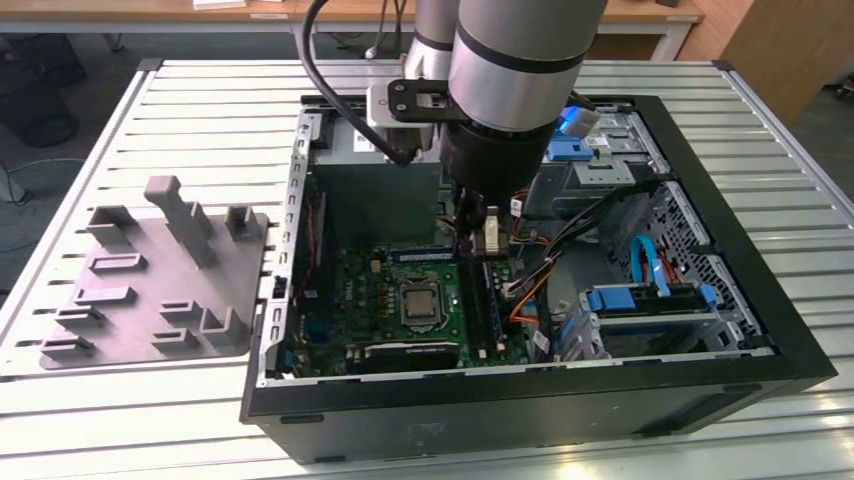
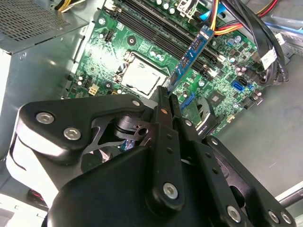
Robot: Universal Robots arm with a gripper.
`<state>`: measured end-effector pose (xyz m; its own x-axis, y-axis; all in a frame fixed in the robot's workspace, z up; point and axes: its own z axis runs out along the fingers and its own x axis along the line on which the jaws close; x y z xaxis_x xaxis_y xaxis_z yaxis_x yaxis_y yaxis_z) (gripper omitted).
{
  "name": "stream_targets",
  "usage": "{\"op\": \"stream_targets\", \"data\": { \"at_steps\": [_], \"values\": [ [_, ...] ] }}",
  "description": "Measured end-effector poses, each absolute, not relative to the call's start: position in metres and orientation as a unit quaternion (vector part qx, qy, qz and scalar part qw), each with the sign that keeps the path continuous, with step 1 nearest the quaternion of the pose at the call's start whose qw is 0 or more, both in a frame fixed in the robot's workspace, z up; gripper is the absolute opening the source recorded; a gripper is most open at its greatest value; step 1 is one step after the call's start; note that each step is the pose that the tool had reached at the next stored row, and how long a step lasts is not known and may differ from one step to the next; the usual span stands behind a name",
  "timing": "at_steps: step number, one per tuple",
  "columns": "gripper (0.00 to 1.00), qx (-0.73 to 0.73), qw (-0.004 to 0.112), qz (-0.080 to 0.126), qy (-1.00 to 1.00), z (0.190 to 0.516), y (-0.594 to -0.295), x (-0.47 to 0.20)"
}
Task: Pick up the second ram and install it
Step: 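Insert the second ram into the second slot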
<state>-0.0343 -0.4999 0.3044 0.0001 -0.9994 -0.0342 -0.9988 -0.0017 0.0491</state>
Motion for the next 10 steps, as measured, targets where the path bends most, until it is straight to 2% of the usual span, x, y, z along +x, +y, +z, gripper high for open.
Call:
{"op": "stream_targets", "data": {
  "at_steps": [10],
  "values": [
    [0.14,0.658,0.003,-0.030,-0.752,0.3041,-0.4999,-0.0343]
  ]
}}
